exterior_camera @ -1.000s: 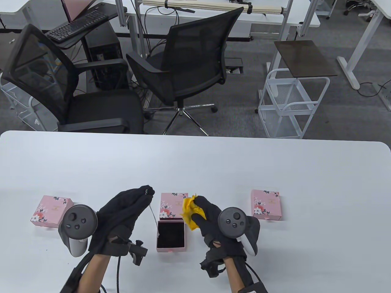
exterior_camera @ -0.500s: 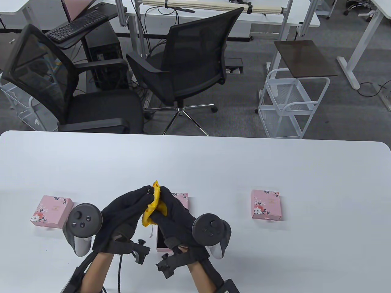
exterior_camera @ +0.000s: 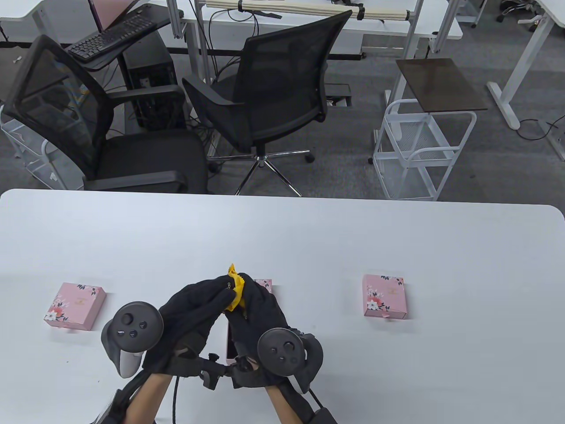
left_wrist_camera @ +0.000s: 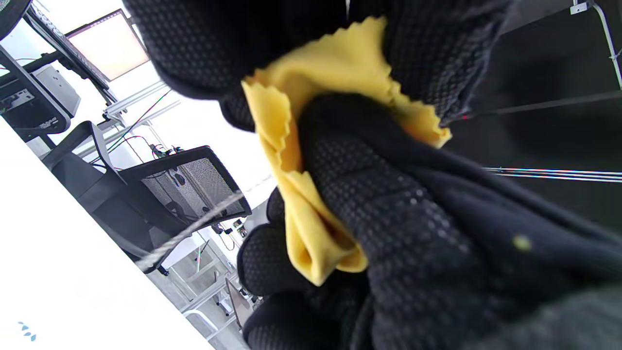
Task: Dust necklace
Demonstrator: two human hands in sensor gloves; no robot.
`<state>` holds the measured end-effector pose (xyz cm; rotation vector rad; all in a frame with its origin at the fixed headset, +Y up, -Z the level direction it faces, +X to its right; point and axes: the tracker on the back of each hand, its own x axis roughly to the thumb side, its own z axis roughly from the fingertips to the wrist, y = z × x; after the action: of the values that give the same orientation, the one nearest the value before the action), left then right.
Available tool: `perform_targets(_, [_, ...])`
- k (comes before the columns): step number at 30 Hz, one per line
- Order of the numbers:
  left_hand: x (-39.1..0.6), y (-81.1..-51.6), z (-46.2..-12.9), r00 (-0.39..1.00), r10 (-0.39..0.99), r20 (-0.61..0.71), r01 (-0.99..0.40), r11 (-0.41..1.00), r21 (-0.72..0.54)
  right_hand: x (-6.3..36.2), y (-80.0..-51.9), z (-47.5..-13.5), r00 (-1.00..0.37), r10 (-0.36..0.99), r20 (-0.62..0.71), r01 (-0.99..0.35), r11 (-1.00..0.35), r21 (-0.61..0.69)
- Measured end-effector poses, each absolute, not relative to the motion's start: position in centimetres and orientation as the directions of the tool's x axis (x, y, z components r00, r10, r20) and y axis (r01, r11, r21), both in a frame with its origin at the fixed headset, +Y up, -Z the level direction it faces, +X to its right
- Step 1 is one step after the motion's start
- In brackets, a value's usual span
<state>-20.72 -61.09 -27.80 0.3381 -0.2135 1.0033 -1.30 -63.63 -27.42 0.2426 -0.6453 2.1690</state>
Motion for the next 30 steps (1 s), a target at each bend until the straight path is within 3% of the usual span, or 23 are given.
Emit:
perform_targets(10, [-21.4, -60.8, -27.7, 0.545, 0.763, 0.347, -0.838, 0.481, 0.258, -1.9, -63.5, -28.0, -0.573, 0.693, 0.437, -0.803, -0.582, -0.130])
perform_targets(30, [-21.9, -60.7, -28.0, 0.483, 0.796, 0.366, -0.876, 0.438, 0.202, -1.9, -63.6, -28.2, -0.539, 0.723, 0.433, -0.816, -0.576, -0.054])
